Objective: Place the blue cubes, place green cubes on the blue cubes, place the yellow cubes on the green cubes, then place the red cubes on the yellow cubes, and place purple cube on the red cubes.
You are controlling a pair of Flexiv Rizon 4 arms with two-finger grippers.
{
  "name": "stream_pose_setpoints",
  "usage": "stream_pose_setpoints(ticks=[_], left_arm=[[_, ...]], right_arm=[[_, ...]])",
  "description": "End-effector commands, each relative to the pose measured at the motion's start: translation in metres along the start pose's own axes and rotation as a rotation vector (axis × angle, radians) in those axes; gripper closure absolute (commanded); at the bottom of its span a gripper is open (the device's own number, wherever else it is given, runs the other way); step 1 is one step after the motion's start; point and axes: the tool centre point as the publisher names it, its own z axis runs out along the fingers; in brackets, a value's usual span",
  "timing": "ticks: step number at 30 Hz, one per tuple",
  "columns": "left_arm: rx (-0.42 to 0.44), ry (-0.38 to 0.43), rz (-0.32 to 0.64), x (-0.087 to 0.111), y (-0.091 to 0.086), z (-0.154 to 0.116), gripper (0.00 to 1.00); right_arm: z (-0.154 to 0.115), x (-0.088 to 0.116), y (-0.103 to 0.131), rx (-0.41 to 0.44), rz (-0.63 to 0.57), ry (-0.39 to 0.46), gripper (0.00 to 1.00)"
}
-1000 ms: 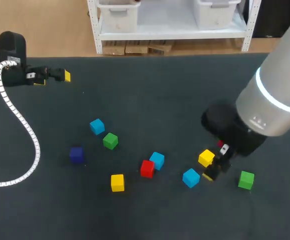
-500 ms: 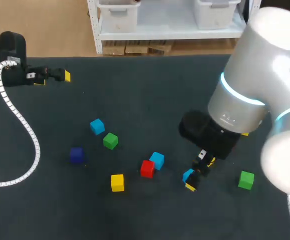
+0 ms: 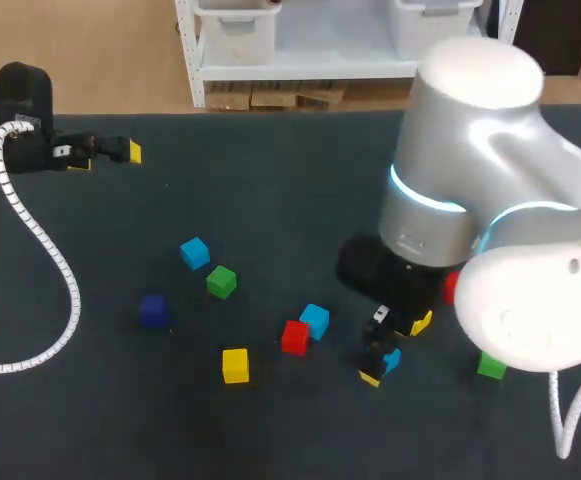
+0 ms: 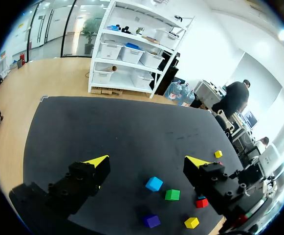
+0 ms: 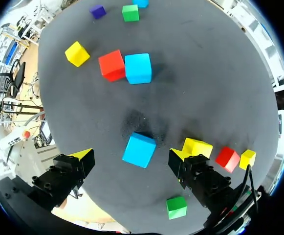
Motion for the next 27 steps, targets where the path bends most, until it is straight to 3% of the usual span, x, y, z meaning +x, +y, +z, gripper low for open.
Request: stream_pose_setpoints(ticks=[1,2,3,4,9,10,12,15,16,19,25,27], left_arm=[[0.006,-0.005,0.001,0.001,0.001,0.0,0.0],[0.006,-0.005,0.001,0.001,0.001,0.0,0.0],[0.006,-0.005,0.001,0.001,0.001,0.0,0.0],[0.006,-0.005,0.001,0.001,0.001,0.0,0.0],[0.006,-0.005,0.001,0.001,0.001,0.0,0.0],[0.006,-0.005,0.001,0.001,0.001,0.0,0.0],[0.006,-0.005,0.001,0.001,0.001,0.0,0.0],[0.006,-0.005,0.001,0.001,0.001,0.0,0.0],[0.006,-0.005,0.001,0.001,0.001,0.0,0.0],[0.006,-0.005,0.001,0.001,0.001,0.0,0.0],[0.006,-0.005,0.001,0.001,0.001,0.0,0.0],[0.006,-0.005,0.001,0.001,0.001,0.0,0.0]], right_arm=[[0.005,-0.004,-0.001,0.011,0.016,0.01,0.0],[0.006,-0.003,-0.001,0.013,0.019,0.008,0.06],[0.005,-0.003,-0.001,0.014,0.019,0.007,0.24],[0.005,-0.003,-0.002,0.021,0.018,0.005,0.33],[0.009,-0.003,-0.005,0.037,0.03,0.021,0.36],[0.009,-0.003,-0.005,0.041,0.03,0.027,0.52],[0.01,-0.002,-0.005,0.046,0.029,0.036,0.61],[0.012,-0.001,-0.005,0.049,0.022,0.05,0.55],[0.012,-0.001,-0.005,0.049,0.022,0.051,0.62],[0.008,-0.001,-0.008,0.064,0.025,0.044,1.0],[-0.01,-0.005,-0.017,0.123,-0.083,0.033,1.0],[-0.016,-0.01,-0.025,0.094,-0.141,0.031,1.0]])
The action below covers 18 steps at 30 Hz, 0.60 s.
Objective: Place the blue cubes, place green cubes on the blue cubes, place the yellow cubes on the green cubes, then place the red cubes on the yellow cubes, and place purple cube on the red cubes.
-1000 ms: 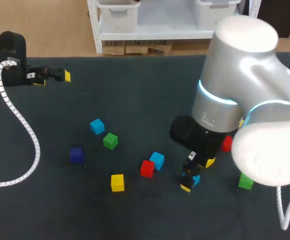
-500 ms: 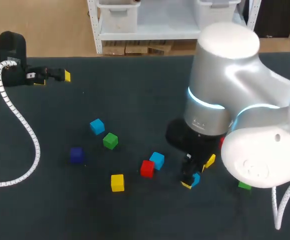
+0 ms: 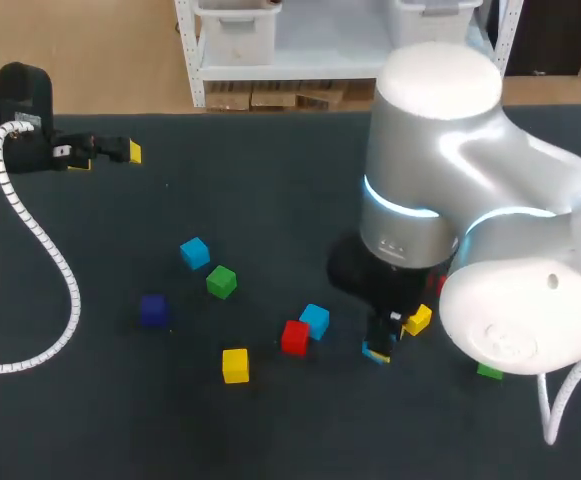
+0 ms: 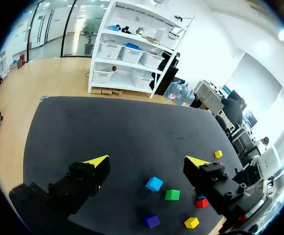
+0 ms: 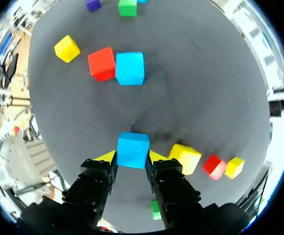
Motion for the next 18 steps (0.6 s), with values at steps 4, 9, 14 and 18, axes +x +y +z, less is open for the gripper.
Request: stream_pose_setpoints(ticks=[4,9,14,18], left_arm=[[0.006,-0.005,0.001,0.001,0.001,0.0,0.0],[0.006,-0.005,0.001,0.001,0.001,0.0,0.0],[0.006,-0.005,0.001,0.001,0.001,0.0,0.0],[0.006,-0.005,0.001,0.001,0.001,0.0,0.0]], right_arm=[[-0.027,-0.008,-0.03,-0.082,-0.157,0.034,1.0],[-0.034,-0.013,-0.041,-0.132,-0.211,0.027,1.0],[-0.034,-0.013,-0.041,-0.132,-0.211,0.027,1.0],[-0.034,-0.013,-0.041,-0.132,-0.211,0.027,1.0]])
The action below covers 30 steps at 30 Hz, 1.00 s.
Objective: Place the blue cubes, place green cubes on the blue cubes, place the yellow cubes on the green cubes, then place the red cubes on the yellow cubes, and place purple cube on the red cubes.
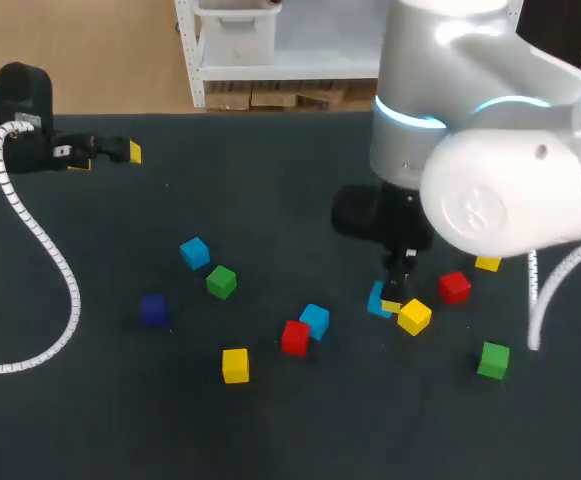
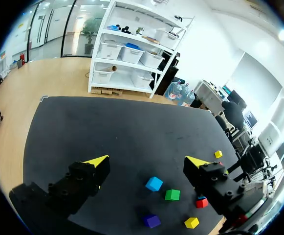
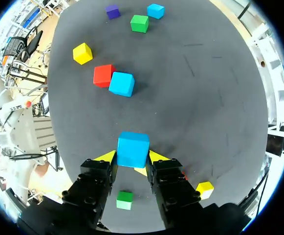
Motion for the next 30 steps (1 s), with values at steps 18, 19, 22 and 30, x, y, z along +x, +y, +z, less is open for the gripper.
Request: stream_pose_setpoints(ticks=[18,19,22,30], left_arm=[[0.006,-0.005,0.001,0.001,0.001,0.0,0.0],[0.006,-0.005,0.001,0.001,0.001,0.0,0.0],[0.006,-0.005,0.001,0.001,0.001,0.0,0.0],[0.006,-0.005,0.001,0.001,0.001,0.0,0.0]], right_arm=[[-0.005,0.003,-0.037,0.06,0.192,-0.06,1.0],[-0.004,0.002,-0.04,0.053,0.197,-0.053,1.0],[-0.003,0.002,-0.046,0.075,0.088,-0.052,1.0],[0.0,-0.018,-0.07,0.172,-0.208,-0.004,1.0]])
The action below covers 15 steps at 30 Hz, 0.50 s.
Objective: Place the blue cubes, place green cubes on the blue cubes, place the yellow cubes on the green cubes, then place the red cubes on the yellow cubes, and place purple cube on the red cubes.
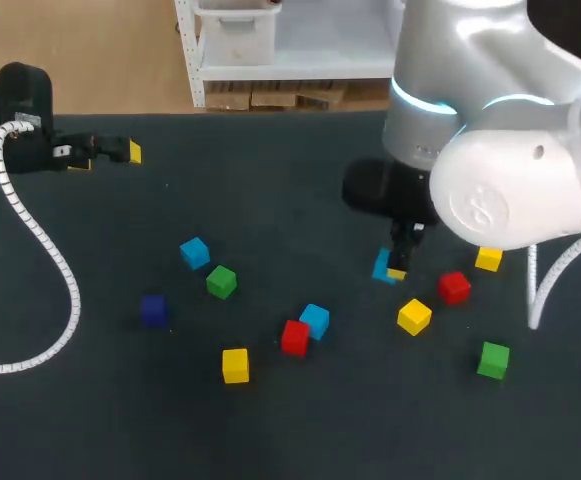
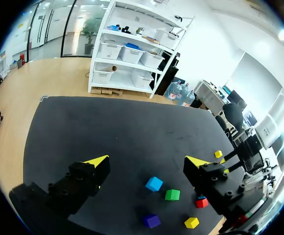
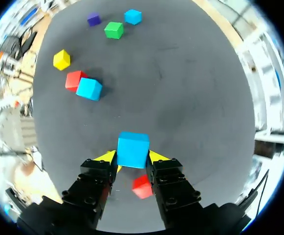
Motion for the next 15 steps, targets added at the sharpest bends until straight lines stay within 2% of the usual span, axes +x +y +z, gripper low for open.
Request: stream_pose_setpoints(ticks=[1,6,10,15], left_arm=[[0.006,-0.005,0.001,0.001,0.001,0.0,0.0],[0.006,-0.005,0.001,0.001,0.001,0.0,0.0],[0.006,-0.005,0.001,0.001,0.001,0.0,0.0],[0.006,-0.005,0.001,0.001,0.001,0.0,0.0]], right_arm=[[0.011,-0.016,-0.013,0.025,-0.167,0.045,1.0],[0.011,-0.035,-0.029,0.009,-0.219,0.073,1.0],[0.014,-0.041,-0.036,0.007,-0.275,0.087,1.0],[0.018,-0.048,-0.052,0.006,-0.263,0.098,1.0]])
